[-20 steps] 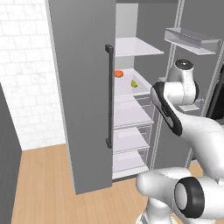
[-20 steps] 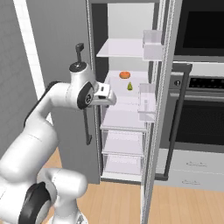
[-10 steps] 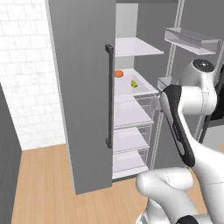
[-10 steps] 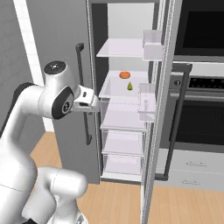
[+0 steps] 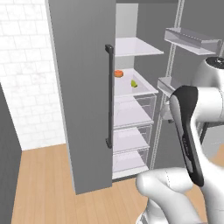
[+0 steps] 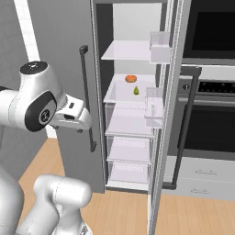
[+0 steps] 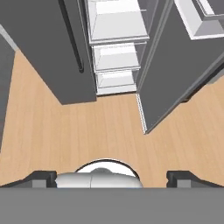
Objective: Grab a lemon wedge from the fridge and one ice cube from the ice bowl, and put them in the glass of lemonade.
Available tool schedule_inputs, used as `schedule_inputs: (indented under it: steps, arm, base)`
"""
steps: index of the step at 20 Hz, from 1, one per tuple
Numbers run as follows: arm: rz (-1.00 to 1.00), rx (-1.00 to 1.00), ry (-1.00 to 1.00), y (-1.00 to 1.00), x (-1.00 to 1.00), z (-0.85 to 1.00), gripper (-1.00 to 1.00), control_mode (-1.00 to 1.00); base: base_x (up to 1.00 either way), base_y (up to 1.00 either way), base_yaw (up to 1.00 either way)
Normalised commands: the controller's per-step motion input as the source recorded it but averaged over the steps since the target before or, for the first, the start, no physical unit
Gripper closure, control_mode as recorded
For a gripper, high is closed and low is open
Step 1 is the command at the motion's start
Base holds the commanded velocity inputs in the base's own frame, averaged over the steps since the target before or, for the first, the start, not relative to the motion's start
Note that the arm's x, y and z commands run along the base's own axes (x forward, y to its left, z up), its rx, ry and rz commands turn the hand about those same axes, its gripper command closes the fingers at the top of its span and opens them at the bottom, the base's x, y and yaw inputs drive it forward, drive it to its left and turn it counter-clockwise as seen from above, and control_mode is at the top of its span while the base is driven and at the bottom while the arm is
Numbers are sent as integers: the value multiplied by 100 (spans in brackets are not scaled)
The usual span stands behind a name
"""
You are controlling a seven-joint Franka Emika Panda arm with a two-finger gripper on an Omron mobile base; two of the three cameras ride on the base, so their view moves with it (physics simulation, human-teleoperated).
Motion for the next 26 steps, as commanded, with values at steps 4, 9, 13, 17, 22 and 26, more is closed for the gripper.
schedule_inputs:
  steps: [4,9,13,17,22,26]
  arm:
    - [0,2,-2,-2,-7,0,-100,-100]
    - [-8,0,0,1,15,0,-100,-100]
    - [-4,0,0,2,22,-1,-100,-100]
    - [-3,-1,1,0,38,-12,-100,-100]
    - [-1,-1,0,0,48,-7,-100,100]
    - [0,0,0,0,0,0,-100,100]
  base:
    - [0,0,0]
    - [0,0,0]
    - [0,0,0]
    - [0,0,0]
    - [11,0,0]
    - [69,0,0]
